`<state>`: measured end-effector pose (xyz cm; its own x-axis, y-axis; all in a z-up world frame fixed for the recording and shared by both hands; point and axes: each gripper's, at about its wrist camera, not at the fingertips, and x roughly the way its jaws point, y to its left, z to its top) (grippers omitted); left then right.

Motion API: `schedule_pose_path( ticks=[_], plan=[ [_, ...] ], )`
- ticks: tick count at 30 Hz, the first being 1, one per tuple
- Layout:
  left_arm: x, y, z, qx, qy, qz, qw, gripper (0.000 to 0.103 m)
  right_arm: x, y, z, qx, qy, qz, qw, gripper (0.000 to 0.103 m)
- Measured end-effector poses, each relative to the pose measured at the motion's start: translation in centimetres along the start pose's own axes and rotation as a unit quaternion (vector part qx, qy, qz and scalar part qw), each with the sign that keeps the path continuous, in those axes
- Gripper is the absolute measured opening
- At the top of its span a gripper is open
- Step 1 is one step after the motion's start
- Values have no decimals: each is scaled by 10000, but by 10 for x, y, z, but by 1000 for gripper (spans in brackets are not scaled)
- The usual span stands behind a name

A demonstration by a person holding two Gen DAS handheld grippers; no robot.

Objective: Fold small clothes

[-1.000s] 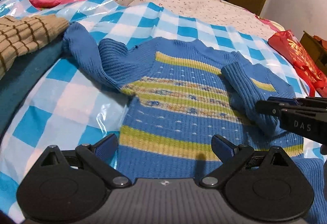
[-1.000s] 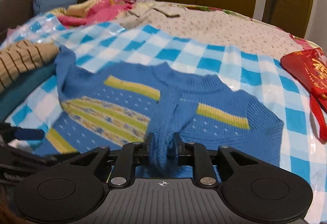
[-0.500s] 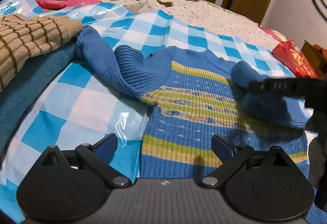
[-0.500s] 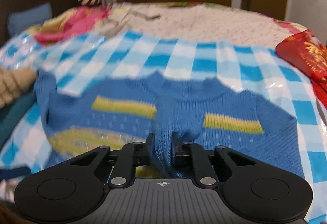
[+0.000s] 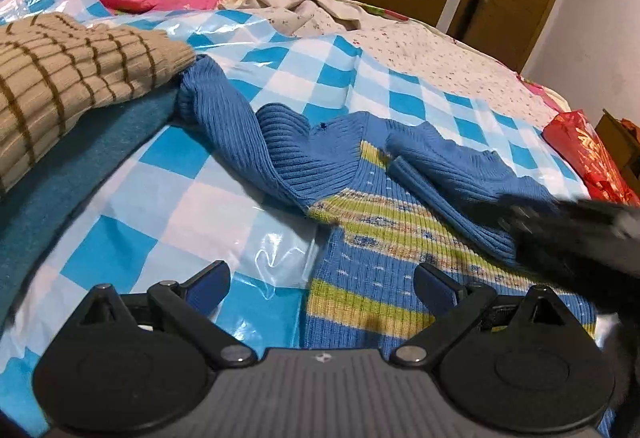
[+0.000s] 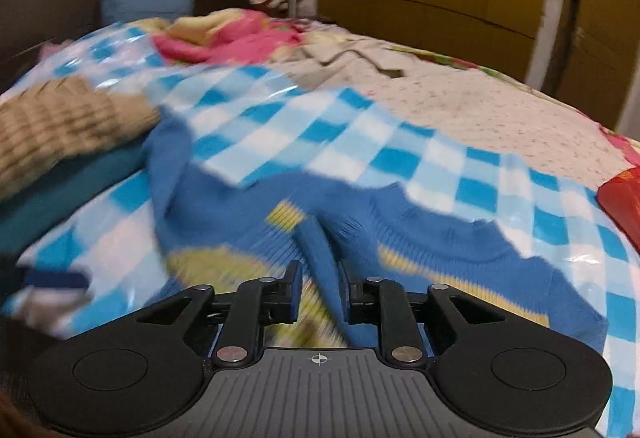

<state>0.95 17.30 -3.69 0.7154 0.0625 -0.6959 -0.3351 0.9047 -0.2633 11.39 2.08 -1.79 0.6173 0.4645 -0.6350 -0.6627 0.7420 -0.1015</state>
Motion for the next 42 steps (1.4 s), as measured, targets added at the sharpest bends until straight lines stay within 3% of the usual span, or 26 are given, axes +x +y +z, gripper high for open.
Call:
schedule_pose_path(
  ticks=[3, 9, 13, 16, 19, 22, 24, 29, 32, 36, 39, 42],
  plan=[
    [4, -5, -1, 114, 23, 59, 9999, 103, -21, -21, -19, 314, 52, -319, 9990, 24],
    [8, -22, 8, 377, -191, 220, 9989, 103, -35, -73, -60, 481, 299, -1584, 9858, 27],
    [16, -46, 28, 723, -553, 274, 9955, 103, -21, -86, -73, 155, 371, -2026, 9784, 30],
    [36, -69, 45, 1052, -737, 382, 9910, 103, -12, -92, -78, 93, 334, -2106, 9770, 34],
    [67, -85, 50, 1386, -563, 749, 9859, 103, -7, -111, -80, 419, 461, -2510, 9660, 30],
    [97, -85, 38, 1660, 58, 1109, 9798, 103, -13, -144, -86, 1332, 584, -2584, 9550, 32],
    [95, -77, 28, 1691, 63, 1003, 9805, 103, -21, -151, -89, 1450, 601, -2596, 9529, 38],
    [59, -60, 19, 1615, 108, 809, 9835, 103, -48, -134, -86, 1056, 558, -2708, 9552, 40],
    [35, -46, 12, 1267, 64, 669, 9897, 103, -68, -105, -73, 646, 129, -2451, 9673, 41],
    [14, -31, 1, 1061, -16, 653, 9922, 103, -59, -50, -44, -25, -347, -1189, 9923, 40],
    [0, -23, -7, 1080, -112, 625, 9921, 103, -24, -20, -26, -351, -289, -486, 9978, 37],
    [-6, -18, -14, 1188, -226, 595, 9909, 103, 11, 0, -13, -572, -103, -162, 9982, 33]
  ],
)
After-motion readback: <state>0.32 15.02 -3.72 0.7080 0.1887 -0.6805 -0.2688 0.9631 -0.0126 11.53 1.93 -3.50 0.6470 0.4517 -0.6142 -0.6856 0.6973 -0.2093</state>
